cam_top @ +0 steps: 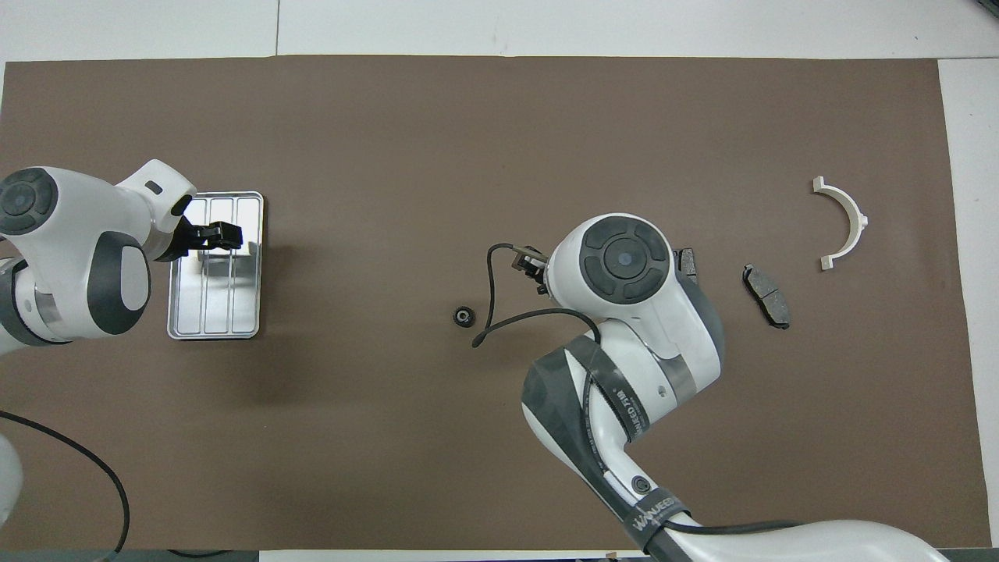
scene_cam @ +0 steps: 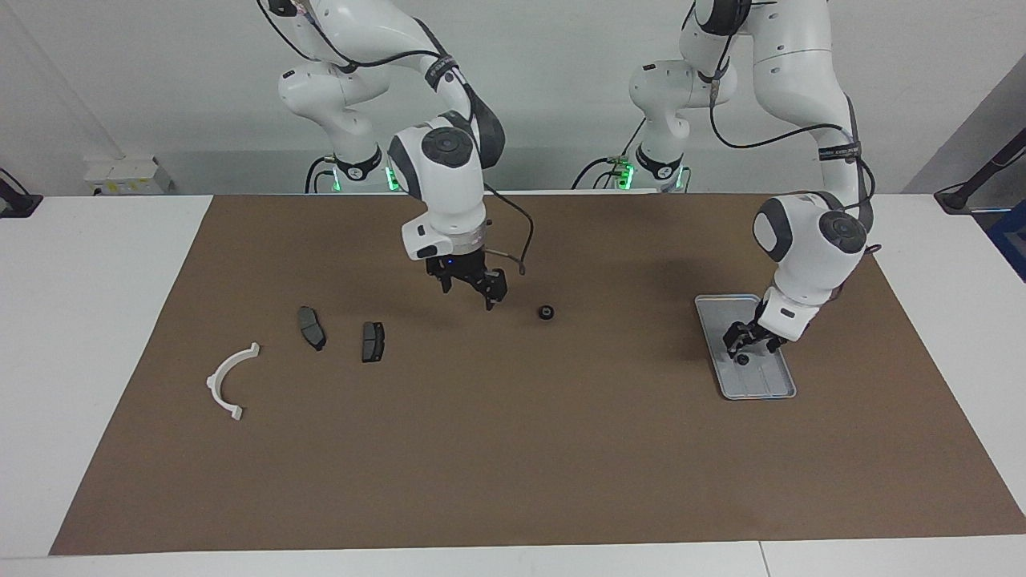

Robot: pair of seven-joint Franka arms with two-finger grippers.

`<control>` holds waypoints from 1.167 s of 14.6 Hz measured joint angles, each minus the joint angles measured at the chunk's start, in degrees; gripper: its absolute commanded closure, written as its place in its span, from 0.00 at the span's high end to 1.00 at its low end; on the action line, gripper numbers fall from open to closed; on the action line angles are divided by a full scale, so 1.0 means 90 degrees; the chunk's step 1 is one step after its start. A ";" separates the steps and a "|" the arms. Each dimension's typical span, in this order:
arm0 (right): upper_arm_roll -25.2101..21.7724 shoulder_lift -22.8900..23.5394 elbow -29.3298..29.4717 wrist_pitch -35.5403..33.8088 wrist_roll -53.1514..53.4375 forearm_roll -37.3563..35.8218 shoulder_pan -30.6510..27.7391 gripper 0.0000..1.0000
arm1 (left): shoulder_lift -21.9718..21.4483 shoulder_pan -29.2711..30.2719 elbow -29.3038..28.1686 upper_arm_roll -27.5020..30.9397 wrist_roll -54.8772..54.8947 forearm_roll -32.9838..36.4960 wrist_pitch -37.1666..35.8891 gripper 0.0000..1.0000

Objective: Place bearing gear from tray to pile

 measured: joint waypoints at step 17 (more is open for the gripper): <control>-0.0008 0.2229 0.2144 0.0185 0.3124 -0.0511 0.1515 1.00 | -0.0015 -0.0065 -0.0155 0.0001 -0.0155 -0.0006 0.0217 0.00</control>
